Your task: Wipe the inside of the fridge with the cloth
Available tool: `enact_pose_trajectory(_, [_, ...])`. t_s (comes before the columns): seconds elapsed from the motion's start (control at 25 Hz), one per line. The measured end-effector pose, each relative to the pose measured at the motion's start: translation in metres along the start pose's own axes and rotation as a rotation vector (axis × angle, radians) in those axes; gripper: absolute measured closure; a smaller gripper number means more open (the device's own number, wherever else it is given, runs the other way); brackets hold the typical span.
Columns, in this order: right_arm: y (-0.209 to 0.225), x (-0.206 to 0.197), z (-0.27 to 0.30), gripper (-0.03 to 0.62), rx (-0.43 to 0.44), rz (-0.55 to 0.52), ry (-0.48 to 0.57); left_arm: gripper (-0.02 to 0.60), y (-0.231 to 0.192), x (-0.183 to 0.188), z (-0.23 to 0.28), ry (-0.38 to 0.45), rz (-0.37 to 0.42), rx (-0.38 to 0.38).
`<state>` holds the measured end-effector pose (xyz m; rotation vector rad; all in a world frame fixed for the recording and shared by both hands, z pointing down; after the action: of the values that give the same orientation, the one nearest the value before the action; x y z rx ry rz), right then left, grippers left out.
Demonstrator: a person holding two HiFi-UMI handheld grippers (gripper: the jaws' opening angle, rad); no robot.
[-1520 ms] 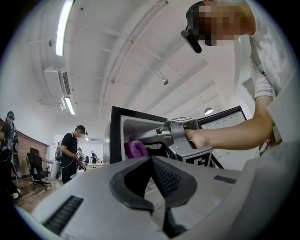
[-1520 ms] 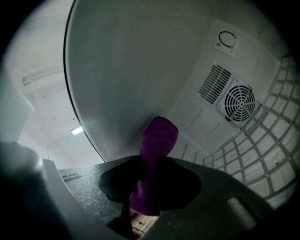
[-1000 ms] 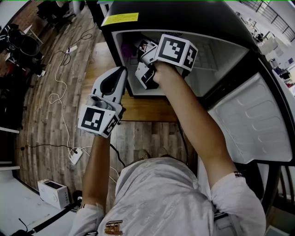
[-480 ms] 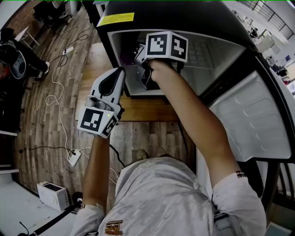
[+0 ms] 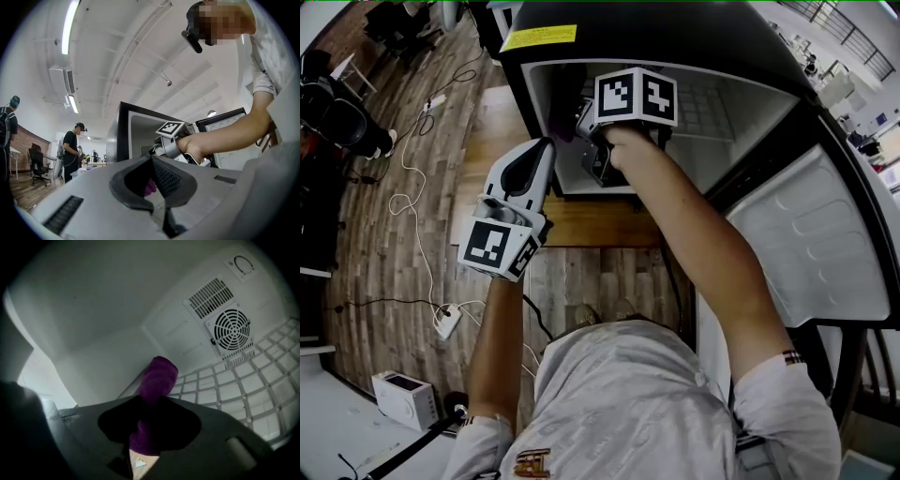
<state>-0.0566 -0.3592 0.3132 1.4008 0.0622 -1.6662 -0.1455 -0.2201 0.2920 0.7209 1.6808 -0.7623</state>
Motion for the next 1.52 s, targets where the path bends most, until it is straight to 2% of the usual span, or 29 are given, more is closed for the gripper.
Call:
enact_pose_trajectory(0.28, [-0.001, 0.000, -0.004, 0.480, 0.003, -0.018, 0.027, 0.581, -0.002, -0.005, 0.000, -0.003, -0.005, -0.008])
enact_pose_trajectory(0.76, [-0.003, 0.001, -0.053, 0.480, -0.043, -0.266, 0.134, 0.581, 0.006, -0.001, 0.007, -0.013, -0.004, -0.038])
enact_pose_trajectory(1.28, [-0.021, -0.017, -0.106, 0.480, -0.115, -0.718, 0.251, 0.581, 0.021, -0.004, 0.022, -0.020, -0.009, -0.099])
enact_pose_trajectory(1.52, [-0.030, -0.030, -0.126, 0.480, -0.147, -0.866, 0.330, 0.581, 0.030, -0.005, 0.027, -0.017, -0.017, -0.126])
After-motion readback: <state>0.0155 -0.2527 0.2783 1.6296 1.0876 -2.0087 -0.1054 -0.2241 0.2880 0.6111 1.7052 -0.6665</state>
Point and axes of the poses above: the fingertips, and each gripper's own axes: z forward along the fingers, y to its right, x out of its top, the point moved 6 cm from there along -z, backward along the fingers, and after that the axes turned 11 degrees about -z, right-handed, at the moved point
